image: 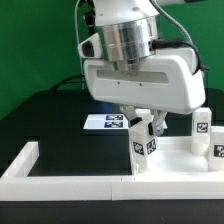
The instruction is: Assemble square table
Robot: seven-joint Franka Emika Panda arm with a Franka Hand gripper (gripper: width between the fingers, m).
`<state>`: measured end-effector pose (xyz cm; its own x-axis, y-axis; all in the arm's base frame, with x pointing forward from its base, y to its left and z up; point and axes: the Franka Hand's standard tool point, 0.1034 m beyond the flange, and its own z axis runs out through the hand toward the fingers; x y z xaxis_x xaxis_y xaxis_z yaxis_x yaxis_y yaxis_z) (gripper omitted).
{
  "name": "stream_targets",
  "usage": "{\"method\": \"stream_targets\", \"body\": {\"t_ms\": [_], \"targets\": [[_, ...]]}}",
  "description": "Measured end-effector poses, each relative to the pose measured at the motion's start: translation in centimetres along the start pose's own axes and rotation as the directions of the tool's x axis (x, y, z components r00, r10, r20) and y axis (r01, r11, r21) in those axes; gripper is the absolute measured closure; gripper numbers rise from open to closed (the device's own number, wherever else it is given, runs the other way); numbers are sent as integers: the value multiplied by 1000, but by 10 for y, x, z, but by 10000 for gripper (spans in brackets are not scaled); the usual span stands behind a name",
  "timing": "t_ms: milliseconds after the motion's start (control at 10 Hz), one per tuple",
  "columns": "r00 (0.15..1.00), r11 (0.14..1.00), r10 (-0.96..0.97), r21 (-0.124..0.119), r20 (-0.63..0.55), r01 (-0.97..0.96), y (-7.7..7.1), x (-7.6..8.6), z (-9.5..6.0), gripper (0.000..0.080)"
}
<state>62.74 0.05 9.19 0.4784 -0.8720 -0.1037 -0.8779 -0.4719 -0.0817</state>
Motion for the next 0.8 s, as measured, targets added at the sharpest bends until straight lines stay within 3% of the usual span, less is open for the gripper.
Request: {"method": "stream_targets", "body": {"t_ms": [100, 800], "targets": [[985, 985, 173, 27, -17, -173, -1, -2, 1, 510], [985, 985, 173, 27, -17, -173, -1, -2, 1, 492]]}}
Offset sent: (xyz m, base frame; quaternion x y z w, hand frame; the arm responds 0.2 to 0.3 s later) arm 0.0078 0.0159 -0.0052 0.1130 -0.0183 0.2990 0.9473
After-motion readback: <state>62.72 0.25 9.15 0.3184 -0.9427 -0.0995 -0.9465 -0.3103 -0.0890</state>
